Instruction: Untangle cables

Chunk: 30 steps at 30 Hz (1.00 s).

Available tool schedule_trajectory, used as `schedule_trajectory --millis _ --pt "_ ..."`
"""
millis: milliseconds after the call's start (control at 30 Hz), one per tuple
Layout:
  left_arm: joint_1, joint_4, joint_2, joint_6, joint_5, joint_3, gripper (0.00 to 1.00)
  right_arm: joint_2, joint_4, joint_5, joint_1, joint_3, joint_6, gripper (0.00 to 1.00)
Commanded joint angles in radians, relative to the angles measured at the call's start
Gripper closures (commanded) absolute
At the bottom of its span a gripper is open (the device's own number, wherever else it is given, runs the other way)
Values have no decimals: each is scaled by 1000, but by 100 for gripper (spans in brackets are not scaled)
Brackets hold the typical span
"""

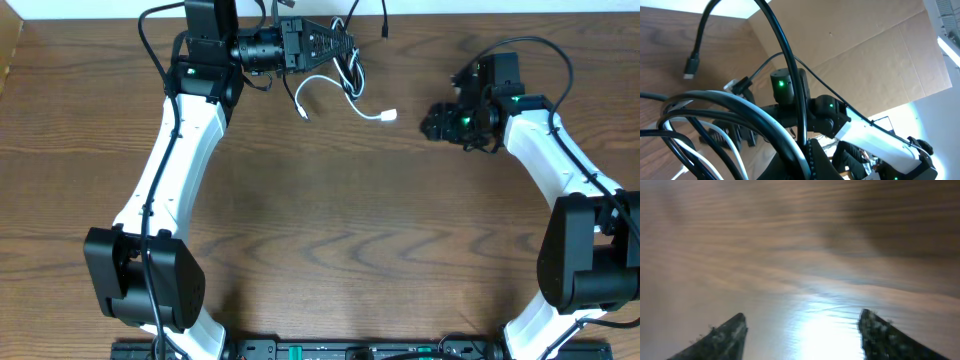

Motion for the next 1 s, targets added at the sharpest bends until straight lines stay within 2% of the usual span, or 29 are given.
schedule_trajectory --millis 0,133,233,433,533,700,767,967 --pt "3 3 -42 -5 20 35 93 -39 -19 -230 7 60 -172 28" --pt "-6 -55 -42 -3 -27 35 92 -108 -25 -248 25 110 -171 28" --pt "-18 -148 -42 49 -80 35 93 -159 5 -284 41 133 -158 28" --pt "-41 -288 -42 87 -177 35 93 -194 109 -284 59 134 173 35" --pt "-51 -288 -40 86 -182 35 92 -177 127 -285 79 134 257 37" --pt "-56 -289 -40 85 -198 35 92 -169 137 -291 139 134 167 36" --pt "-56 -289 -40 81 -198 35 92 -168 137 -281 152 134 174 36" --pt "-58 -296 -40 58 -198 35 92 -142 166 -172 177 134 380 40"
